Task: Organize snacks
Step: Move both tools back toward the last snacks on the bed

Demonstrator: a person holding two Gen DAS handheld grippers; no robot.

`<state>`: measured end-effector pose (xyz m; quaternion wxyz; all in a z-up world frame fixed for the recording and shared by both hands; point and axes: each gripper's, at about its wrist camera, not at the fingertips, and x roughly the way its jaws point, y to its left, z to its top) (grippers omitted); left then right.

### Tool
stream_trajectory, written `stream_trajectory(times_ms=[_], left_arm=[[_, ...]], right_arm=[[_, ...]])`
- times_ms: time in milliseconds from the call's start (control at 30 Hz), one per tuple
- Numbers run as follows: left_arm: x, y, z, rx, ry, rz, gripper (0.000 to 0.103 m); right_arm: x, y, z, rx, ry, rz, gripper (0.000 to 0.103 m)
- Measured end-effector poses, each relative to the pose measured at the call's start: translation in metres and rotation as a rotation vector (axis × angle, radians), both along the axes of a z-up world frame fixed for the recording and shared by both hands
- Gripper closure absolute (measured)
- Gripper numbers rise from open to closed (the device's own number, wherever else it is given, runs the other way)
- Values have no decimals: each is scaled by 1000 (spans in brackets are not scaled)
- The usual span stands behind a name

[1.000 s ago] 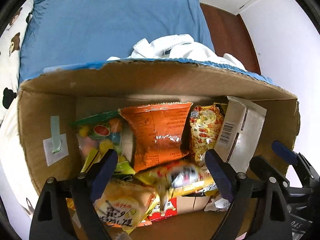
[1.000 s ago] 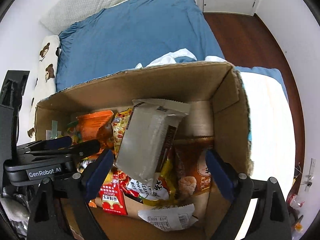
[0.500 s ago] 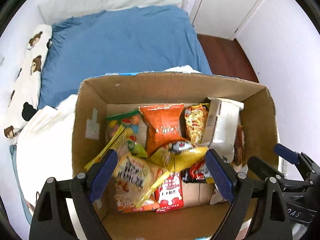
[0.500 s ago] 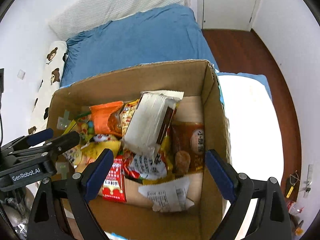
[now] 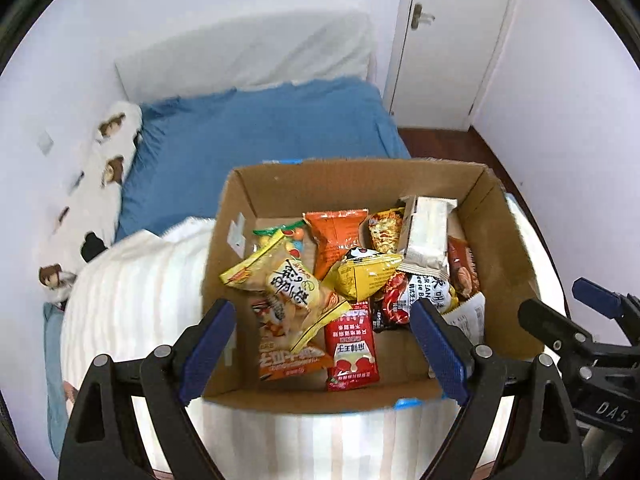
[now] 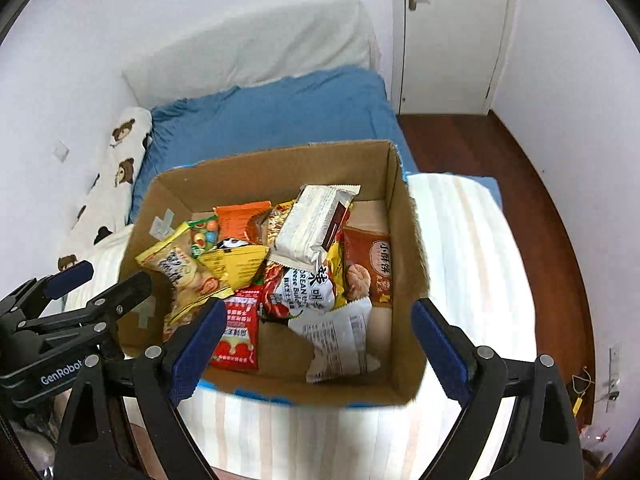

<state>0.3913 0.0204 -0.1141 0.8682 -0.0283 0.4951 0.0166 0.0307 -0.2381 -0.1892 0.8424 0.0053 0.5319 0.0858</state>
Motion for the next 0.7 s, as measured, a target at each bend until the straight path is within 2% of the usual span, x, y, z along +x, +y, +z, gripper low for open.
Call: stream_trajectory(times_ms=[100,400,700], left_arm=[[-25,-2,12,13,-61,4,13],[-90,-4,38,-9,-139,14,13],[-140,-6,52,-16,-165,12,13]], right_arm=[[-23,-3,17,2,-46,1,8],[-87,-10,55,36,-122,16,8],[-141,-21,66,111,-119,13,8]])
